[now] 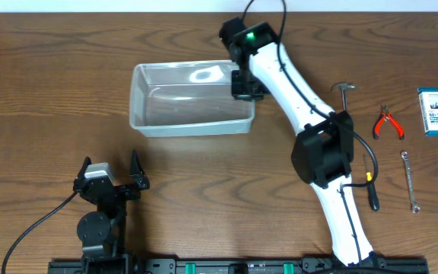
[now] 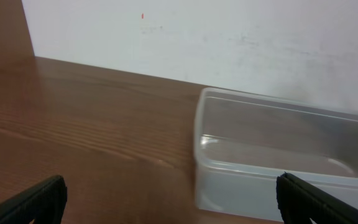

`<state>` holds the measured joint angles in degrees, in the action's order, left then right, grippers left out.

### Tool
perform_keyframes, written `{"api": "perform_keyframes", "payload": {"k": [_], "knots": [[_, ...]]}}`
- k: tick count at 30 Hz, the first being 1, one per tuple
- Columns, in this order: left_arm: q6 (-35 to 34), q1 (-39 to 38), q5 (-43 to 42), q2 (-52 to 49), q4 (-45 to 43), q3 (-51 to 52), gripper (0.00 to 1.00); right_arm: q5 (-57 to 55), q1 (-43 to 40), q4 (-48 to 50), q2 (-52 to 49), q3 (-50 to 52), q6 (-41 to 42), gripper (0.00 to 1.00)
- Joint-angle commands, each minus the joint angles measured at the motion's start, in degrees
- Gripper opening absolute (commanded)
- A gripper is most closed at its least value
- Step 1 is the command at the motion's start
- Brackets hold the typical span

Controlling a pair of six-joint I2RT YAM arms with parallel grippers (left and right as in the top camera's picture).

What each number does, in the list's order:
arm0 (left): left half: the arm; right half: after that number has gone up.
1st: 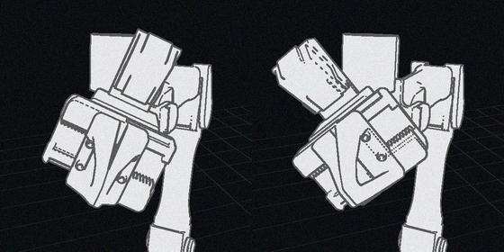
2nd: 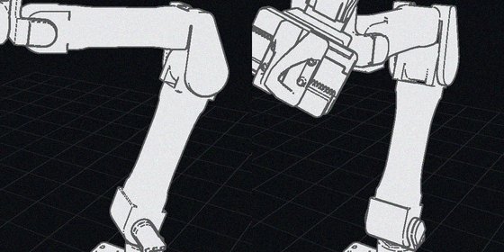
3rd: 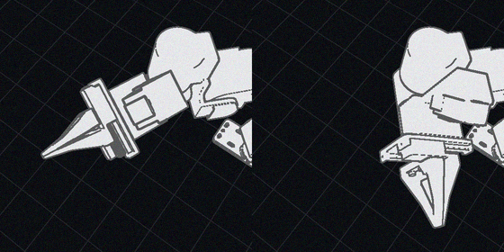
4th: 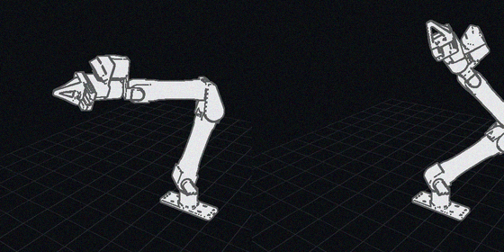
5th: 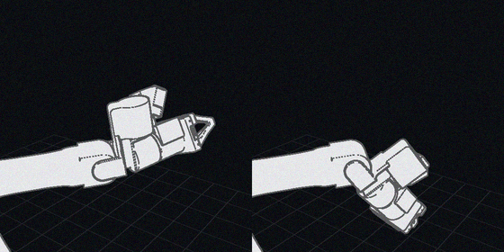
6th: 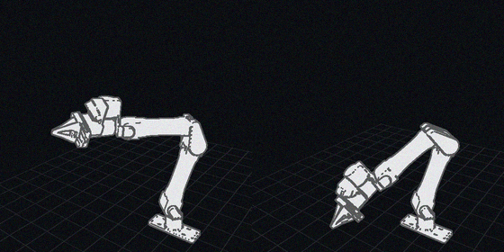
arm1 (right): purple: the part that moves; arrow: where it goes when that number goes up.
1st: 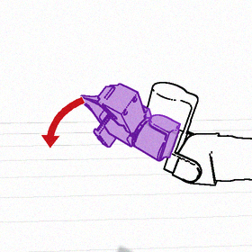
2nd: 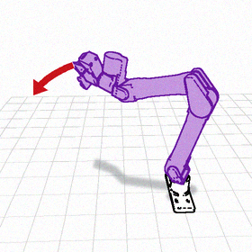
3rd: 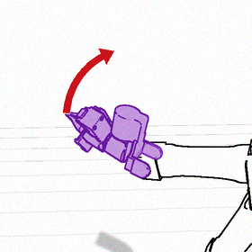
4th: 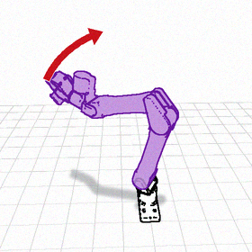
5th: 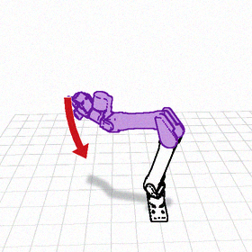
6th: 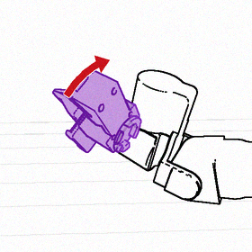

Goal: Pack container
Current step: 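Drag the container rightward toward the tools with the right gripper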

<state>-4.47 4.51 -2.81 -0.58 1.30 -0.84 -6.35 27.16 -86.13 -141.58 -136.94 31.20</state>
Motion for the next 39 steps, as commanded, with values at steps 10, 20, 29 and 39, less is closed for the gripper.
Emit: {"api": "perform_keyframes", "payload": {"k": [10,20,29,39], "knots": [[0.3,0.3,0.9,0.3,2.7,0.6,0.98,-5.0,-2.6,-8.0,2.1,0.7,-4.7,0.01],[0.3,0.3,0.9,0.3,2.7,0.6,0.98,-5.9,-6.8,-11.1,2.2,0.7,-6.3,0.01],[0.3,0.3,0.9,0.3,2.7,0.6,0.98,-5.0,-11.9,-10.5,5.4,0.7,-10.2,0.01],[0.3,0.3,0.9,0.3,2.7,0.6,0.98,-3.2,-12.2,-11.2,6.3,0.7,-12.9,0.01]]}}
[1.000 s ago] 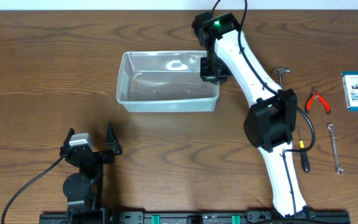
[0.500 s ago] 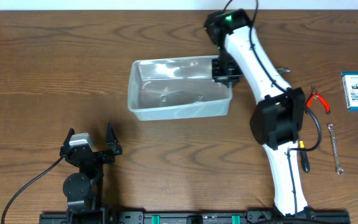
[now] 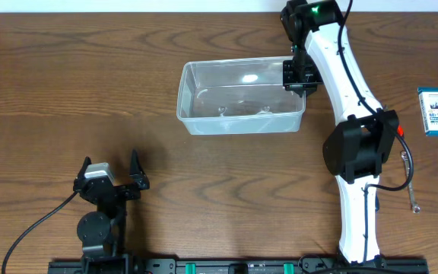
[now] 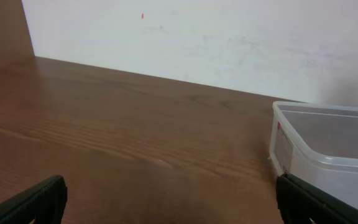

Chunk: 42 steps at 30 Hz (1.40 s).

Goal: Pack container
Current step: 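Drag the container rightward toward the tools with the right gripper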

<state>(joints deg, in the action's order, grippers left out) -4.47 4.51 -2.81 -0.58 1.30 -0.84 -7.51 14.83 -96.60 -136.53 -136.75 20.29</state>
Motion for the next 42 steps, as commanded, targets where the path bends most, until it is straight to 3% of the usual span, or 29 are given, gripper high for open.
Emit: {"api": "perform_keyframes", "payload": {"k": [1,16,27,36,42], "knots": [[0.3,0.3,0.9,0.3,2.7,0.6,0.98,-1.5,0.2,-0.7,1.2,0.5,-2.7,0.01],[0.3,0.3,0.9,0.3,2.7,0.6,0.98,4.6,0.1,-0.8,3.6,1.6,-7.7,0.01],[0.3,0.3,0.9,0.3,2.7,0.6,0.98,4.6,-1.0,2.3,13.6,16.2,-7.7,0.01],[0.3,0.3,0.9,0.3,2.7,0.6,0.98,6.4,-0.9,12.7,14.1,25.9,-7.5,0.01],[0.3,0.3,0.9,0.3,2.7,0.6,0.98,4.5,-1.1,13.0,14.1,27.6,-5.7,0.01]]}}
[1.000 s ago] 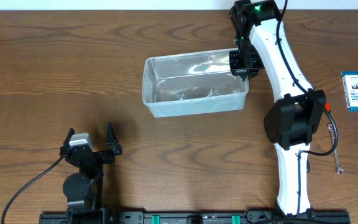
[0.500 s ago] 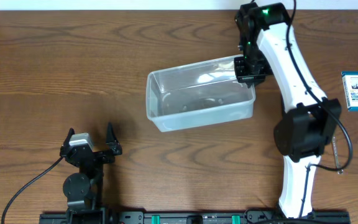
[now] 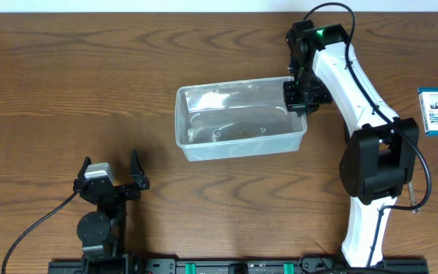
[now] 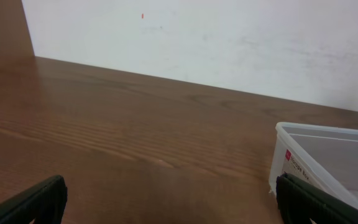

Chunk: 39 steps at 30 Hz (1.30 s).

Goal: Pack container
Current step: 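Drag the container rightward toward the tools with the right gripper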

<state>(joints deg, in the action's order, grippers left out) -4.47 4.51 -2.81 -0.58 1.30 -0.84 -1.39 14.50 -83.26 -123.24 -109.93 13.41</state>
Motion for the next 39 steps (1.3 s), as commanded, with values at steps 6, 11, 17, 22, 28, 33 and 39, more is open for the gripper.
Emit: {"api": "perform_keyframes", "payload": {"k": [6,11,17,22,28,33,39], "knots": [[0.3,0.3,0.9,0.3,2.7,0.6,0.98,-3.6,-3.2,-1.6,0.8,0.9,1.1,0.01],[0.3,0.3,0.9,0.3,2.7,0.6,0.98,-4.1,-5.1,-1.8,0.8,1.0,0.6,0.01],[0.3,0.3,0.9,0.3,2.7,0.6,0.98,-4.7,-4.3,-1.5,0.8,1.0,-1.6,0.01],[0.3,0.3,0.9,0.3,2.7,0.6,0.98,-4.6,-3.5,-1.1,0.8,3.1,-1.5,0.01],[0.3,0.3,0.9,0.3,2.7,0.6,0.98,-4.5,-3.6,1.9,0.8,8.2,-1.5,0.01],[0.3,0.3,0.9,0.3,2.7,0.6,0.98,-4.6,-3.6,2.3,0.8,8.4,-1.5,0.01],[0.3,0.3,0.9,0.3,2.7,0.6,0.98,-3.7,-3.6,1.9,0.8,8.5,-1.4,0.01]]}}
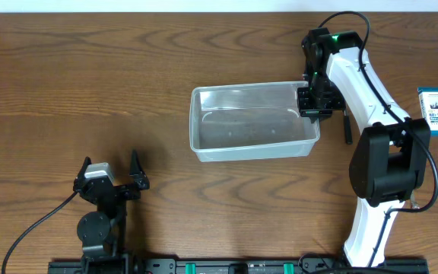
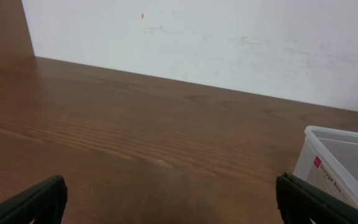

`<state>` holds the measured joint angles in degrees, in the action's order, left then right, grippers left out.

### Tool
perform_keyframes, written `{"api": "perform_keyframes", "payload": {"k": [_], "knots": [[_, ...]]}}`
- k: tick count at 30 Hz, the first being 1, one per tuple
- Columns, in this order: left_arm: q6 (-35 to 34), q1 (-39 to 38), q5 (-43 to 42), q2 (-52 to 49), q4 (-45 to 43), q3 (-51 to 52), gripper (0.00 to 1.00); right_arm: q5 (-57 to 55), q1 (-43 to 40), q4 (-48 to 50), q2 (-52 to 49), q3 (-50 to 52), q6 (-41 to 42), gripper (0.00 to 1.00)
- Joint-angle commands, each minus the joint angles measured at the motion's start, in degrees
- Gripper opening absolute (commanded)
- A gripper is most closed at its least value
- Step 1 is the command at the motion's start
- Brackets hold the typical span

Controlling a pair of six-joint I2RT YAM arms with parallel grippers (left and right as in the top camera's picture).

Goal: Pack container
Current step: 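Drag the container rightward toward the tools with the right gripper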

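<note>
The clear plastic container (image 1: 253,122) lies empty a little right of the table's middle, its long side running left to right. My right gripper (image 1: 313,103) is shut on its right-hand rim, one finger inside the wall. Its near left corner (image 2: 347,168) with a red label shows at the right edge of the left wrist view. My left gripper (image 1: 111,180) rests open at the front left, well away from the container. Its fingertips (image 2: 36,202) hold nothing.
A blue and white box (image 1: 437,112) lies at the far right edge. My right arm (image 1: 379,167) stretches from the front edge up to the container and covers the table beneath it. A thin dark rod (image 1: 347,128) shows beside the arm.
The container, with my right gripper on its rim, has shifted a little to the right and turned from tilted to square. In the left wrist view less of it shows. The left arm has not moved.
My right gripper was on the container's right rim left of centre, with tools showing at the right. Then container and gripper were further right. Then it sat tilted and nearer the front. Now it is square, further right, and the arm covers the tools.
</note>
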<state>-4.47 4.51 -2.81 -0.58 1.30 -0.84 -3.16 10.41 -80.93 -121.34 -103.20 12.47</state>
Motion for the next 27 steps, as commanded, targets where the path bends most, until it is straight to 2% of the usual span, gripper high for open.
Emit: {"api": "perform_keyframes", "payload": {"k": [1,3,7,11,17,27], "knots": [[0.3,0.3,0.9,0.3,2.7,0.6,0.98,-1.9,0.5,-0.5,-1.1,1.7,-0.5,0.01],[0.3,0.3,0.9,0.3,2.7,0.6,0.98,-1.9,0.5,-0.5,-1.1,1.7,-0.5,0.02],[0.3,0.3,0.9,0.3,2.7,0.6,0.98,-1.9,0.5,-1.2,-1.1,1.7,0.2,0.15],[0.3,0.3,0.9,0.3,2.7,0.6,0.98,-1.3,0.5,-1.4,-1.1,1.7,0.3,0.18],[0.3,0.3,0.9,0.3,2.7,0.6,0.98,-0.9,0.5,-1.7,-1.1,1.7,0.3,0.18],[0.3,0.3,0.9,0.3,2.7,0.6,0.98,-0.9,0.5,-0.6,-1.1,0.6,1.2,0.3]]}}
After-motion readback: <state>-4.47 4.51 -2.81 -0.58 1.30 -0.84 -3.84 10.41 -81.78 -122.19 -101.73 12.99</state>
